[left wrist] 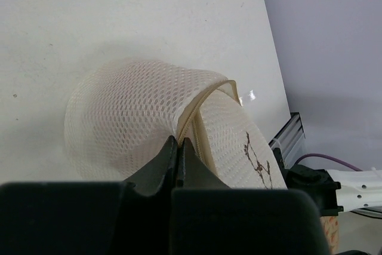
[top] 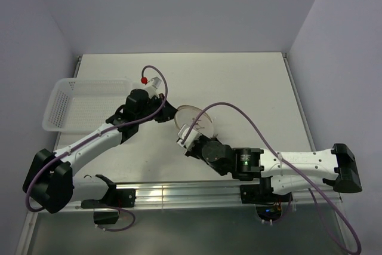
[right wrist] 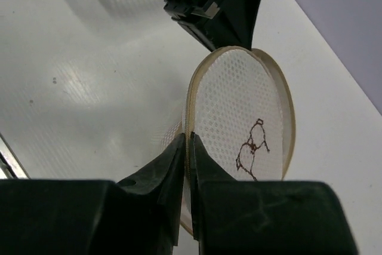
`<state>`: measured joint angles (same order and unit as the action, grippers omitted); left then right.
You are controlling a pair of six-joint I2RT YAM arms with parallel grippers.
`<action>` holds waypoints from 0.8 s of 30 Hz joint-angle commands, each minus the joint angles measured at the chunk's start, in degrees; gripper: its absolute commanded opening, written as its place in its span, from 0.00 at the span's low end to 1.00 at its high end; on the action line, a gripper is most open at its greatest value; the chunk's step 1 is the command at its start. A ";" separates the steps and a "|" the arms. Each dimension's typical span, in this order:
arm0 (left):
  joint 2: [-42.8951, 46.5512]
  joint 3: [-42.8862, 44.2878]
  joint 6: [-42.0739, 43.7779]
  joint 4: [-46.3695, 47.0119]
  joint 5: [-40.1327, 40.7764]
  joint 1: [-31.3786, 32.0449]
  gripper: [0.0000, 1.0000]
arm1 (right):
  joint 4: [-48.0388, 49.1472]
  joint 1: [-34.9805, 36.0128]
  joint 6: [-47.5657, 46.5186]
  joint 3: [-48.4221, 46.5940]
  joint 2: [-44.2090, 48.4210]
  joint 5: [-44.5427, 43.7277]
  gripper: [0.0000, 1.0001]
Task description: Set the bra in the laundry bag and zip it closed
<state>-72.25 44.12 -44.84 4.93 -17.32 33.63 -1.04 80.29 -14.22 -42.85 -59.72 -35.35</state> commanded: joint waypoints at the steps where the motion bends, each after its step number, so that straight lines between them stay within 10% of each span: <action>1: 1.06 0.53 -0.78 2.98 -1.84 -0.32 0.00 | -1.59 0.13 3.49 -1.35 -2.22 3.08 0.14; 9: 0.79 -0.96 0.10 3.68 -1.67 -1.02 0.00 | -8.36 -3.20 12.53 -5.40 -3.65 8.97 0.65; 16: 0.79 -1.05 0.45 4.30 -1.58 -1.37 0.00 | -6.96 -19.27 24.66 -3.56 9.17 23.56 0.69; 24: 0.97 -0.09 1.51 3.42 1.50 -1.46 0.24 | -8.54 -40.64 33.01 -3.73 4.27 34.04 0.75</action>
<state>-72.25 42.98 -44.21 6.17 -17.47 32.47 -8.62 43.86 12.82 -45.15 -52.34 -7.16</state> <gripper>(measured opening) 0.206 0.741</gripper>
